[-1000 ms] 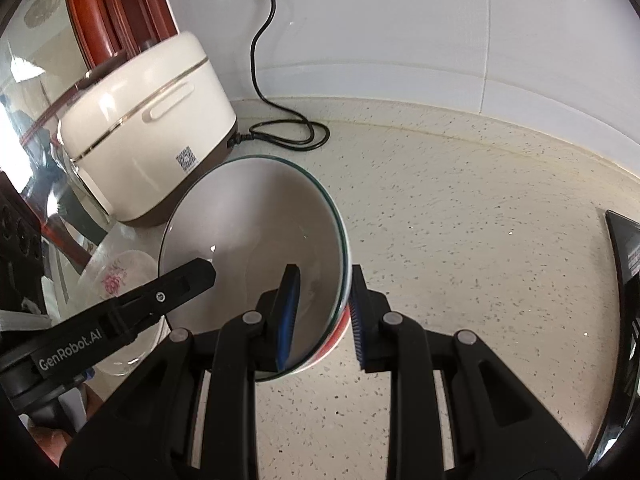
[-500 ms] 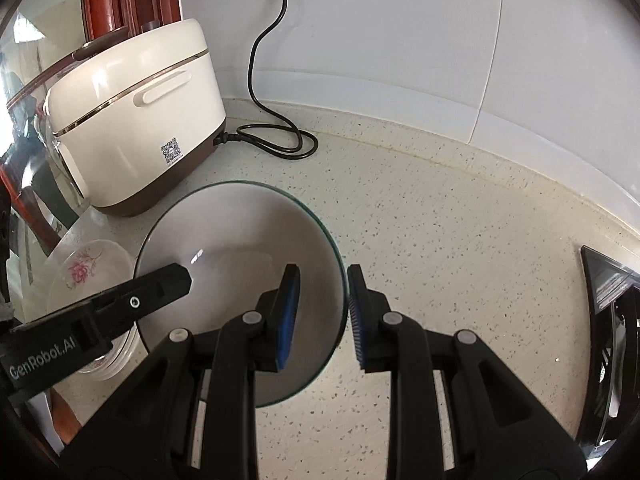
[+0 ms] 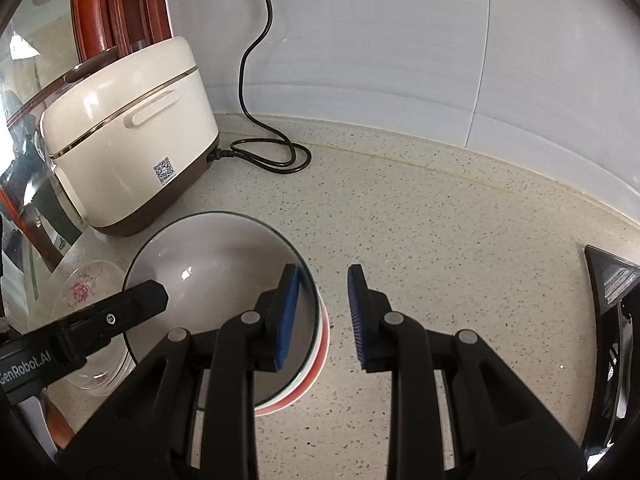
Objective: Organize plates and bowls
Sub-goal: 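Carry the green-rimmed bowl with both grippers over the red-rimmed bowl, then lower the green-rimmed bowl into the red-rimmed bowl and open both grippers, then close both grippers on the rim of the stacked bowls, then lift the bowl stack with both grippers and carry it over the plate stack, then lower the bowl stack onto the plates, open both grippers and pull back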
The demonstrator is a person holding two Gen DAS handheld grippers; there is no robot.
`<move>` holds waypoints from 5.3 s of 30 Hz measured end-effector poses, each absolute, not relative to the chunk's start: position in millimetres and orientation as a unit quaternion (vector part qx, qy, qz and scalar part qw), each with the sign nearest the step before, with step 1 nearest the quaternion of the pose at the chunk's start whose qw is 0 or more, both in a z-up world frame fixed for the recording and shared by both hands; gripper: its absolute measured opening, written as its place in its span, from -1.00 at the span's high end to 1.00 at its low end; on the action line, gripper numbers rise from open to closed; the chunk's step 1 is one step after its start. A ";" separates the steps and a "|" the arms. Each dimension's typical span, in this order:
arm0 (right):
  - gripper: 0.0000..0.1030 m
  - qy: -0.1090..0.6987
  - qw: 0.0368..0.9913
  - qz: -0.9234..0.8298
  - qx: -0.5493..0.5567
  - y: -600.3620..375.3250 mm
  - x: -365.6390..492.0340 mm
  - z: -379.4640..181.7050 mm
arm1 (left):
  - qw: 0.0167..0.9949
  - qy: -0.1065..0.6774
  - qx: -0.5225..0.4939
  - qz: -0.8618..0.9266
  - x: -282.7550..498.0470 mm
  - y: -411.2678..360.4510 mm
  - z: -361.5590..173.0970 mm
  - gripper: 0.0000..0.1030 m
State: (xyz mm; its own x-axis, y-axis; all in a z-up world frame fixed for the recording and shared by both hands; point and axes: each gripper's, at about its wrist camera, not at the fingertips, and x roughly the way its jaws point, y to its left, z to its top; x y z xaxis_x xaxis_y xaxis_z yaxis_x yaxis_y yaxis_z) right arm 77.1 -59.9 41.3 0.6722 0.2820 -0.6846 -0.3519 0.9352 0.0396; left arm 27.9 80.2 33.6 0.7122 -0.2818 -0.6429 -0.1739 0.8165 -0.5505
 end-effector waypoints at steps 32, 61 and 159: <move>-0.38 0.451 0.860 0.239 0.007 -78.1 97.2 32.9 | 0.870 0.396 -0.293 -0.037 40.0 95.8 38.1 -0.15; 0.01 0.577 0.745 0.322 0.087 -78.7 120.5 -10.7 | 0.767 0.546 -0.316 -0.116 85.4 78.3 -19.0 0.13; -0.60 0.215 0.914 0.335 -0.075 -32.8 -20.0 20.1 | 0.948 0.221 -0.108 0.200 -182.9 79.1 14.0 -1.00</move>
